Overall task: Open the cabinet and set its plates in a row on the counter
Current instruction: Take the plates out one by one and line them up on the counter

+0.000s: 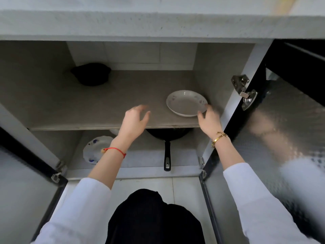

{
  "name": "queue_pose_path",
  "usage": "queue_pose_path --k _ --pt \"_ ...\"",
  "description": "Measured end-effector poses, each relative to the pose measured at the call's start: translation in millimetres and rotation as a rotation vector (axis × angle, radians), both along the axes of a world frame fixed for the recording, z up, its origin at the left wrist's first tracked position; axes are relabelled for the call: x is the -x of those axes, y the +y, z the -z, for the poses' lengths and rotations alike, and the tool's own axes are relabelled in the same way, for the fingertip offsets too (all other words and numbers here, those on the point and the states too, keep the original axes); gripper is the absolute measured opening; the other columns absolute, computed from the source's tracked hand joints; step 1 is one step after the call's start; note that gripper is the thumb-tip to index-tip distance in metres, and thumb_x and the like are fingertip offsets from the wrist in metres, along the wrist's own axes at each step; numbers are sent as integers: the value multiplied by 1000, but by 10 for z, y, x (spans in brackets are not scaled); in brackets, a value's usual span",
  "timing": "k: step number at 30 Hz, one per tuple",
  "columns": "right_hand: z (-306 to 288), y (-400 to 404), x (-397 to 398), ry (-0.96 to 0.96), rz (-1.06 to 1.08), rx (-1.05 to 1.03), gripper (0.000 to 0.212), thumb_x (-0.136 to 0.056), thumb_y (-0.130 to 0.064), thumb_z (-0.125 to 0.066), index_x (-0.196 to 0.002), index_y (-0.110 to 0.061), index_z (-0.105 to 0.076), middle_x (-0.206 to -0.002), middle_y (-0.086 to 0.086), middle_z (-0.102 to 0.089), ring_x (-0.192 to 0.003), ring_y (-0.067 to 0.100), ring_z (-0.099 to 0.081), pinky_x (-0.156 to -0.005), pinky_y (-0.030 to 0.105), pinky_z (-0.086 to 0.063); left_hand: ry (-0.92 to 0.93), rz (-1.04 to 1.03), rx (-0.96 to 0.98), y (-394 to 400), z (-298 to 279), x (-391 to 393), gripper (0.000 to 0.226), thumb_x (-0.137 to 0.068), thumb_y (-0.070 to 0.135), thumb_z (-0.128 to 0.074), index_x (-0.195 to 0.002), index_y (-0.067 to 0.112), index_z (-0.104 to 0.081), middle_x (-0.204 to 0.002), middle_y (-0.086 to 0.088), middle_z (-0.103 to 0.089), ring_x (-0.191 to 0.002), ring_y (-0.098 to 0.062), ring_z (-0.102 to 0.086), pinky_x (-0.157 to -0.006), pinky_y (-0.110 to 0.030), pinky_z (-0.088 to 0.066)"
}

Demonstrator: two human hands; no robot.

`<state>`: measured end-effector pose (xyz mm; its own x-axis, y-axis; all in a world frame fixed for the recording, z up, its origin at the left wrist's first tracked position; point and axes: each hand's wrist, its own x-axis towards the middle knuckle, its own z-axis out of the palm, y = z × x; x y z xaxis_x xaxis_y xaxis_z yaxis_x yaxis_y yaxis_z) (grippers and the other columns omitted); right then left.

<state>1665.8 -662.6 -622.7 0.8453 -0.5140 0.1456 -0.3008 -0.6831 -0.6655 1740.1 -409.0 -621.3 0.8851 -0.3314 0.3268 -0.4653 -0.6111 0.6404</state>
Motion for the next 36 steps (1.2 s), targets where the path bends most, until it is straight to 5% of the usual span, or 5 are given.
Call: queue_pose_path --k 11,21,36 --pt "217 -282 -456 100 106 -4 47 -99 -25 -45 -137 1 -40 -135 23 -49 -124 38 -49 -96 36 -42 218 49 -106 -717 120 -655 39 -95 20 -52 -131 10 -58 -135 -14 -59 -122 -32 -57 -103 -37 -45" --pt "446 -491 -684 88 180 -89 38 -98 -24 -46 -124 4 -49 -126 24 -57 -116 38 -56 -89 34 -45 233 55 -198 -1087 322 -977 33 -97 26 -49 -91 -1 -66 -101 -22 -68 -96 -35 -63 -72 -30 -40" --pt "405 -368 -504 -68 112 -118 30 -94 -23 -52 -120 -7 -55 -112 13 -68 -102 33 -65 -75 25 -42 231 21 -69 -930 395 -743 22 -93 22 -58 -96 5 -70 -101 -21 -68 -96 -37 -61 -63 -27 -27"
